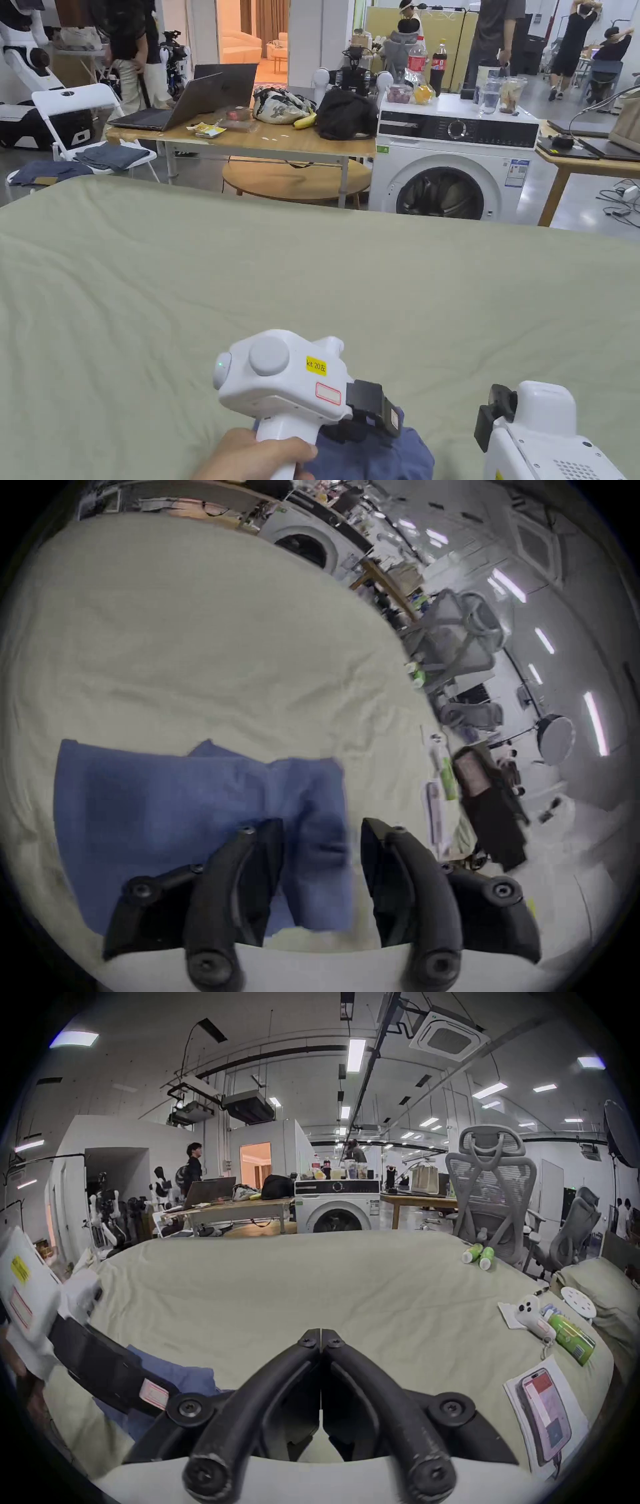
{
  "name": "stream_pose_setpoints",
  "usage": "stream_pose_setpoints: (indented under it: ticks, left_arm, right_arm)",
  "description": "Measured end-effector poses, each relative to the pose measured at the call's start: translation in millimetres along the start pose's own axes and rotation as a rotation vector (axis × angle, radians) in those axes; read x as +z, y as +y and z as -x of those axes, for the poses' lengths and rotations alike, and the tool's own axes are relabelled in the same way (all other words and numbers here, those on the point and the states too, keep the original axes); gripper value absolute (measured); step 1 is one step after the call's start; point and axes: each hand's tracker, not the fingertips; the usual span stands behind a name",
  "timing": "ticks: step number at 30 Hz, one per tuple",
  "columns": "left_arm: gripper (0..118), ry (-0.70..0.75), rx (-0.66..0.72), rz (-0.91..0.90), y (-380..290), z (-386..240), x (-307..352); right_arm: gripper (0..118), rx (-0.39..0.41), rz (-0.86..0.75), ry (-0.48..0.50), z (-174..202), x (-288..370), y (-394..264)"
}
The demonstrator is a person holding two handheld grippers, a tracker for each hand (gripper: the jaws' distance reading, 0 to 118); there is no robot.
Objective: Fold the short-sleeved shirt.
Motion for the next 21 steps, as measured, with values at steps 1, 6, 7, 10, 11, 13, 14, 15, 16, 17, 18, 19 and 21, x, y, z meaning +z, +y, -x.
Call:
stream_pose_setpoints:
  ticks: [1,6,7,10,11,13,14,15,16,17,18,19,21]
  left_arm:
    - [44,0.008,-0.004,-0.005,1,0,4]
    - [43,0.018,0.024,-0.012,1,21,-5]
    - [36,0.032,0.029,0.011,-1,26,-13]
    - [11,-0.022,0.092,0.066,-11,38,-40]
    - [10,-0.060,0.117,0.072,-14,40,-48]
    - [4,-0.077,0.109,0.076,-19,40,-61]
    - [3,-0.079,0.108,0.078,-20,40,-67]
    - [2,-0.081,0.113,0.079,-22,40,-72]
    - [1,-0.084,0.119,0.079,-23,39,-77]
    - [0,-0.082,0.124,0.077,-25,40,-82]
    - [0,-0.076,0.128,0.075,-26,41,-86]
    - [0,-0.073,0.129,0.075,-28,41,-89]
    - [0,-0.062,0.105,0.072,-29,40,-92]
  right_arm:
    - [0,-0.001,0.000,0.001,0,0,0]
    - [0,-0.001,0.000,0.009,3,0,1]
    - [0,0.001,0.001,0.009,3,0,0]
    - [0,0.004,0.005,0.013,4,-1,0]
    - [0,0.006,0.006,0.012,4,-2,-1]
    - [0,0.011,0.009,0.011,3,-2,-1]
    - [0,0.013,0.010,0.010,2,-2,-2]
    - [0,0.015,0.012,0.009,2,-3,-2]
    - [0,0.016,0.014,0.008,1,-3,-2]
    - [0,0.017,0.017,0.007,0,-4,-3]
    - [0,0.016,0.019,0.006,-1,-4,-3]
    - [0,0.015,0.021,0.005,-2,-5,-3]
    - [0,0.011,0.024,0.003,-3,-5,-3]
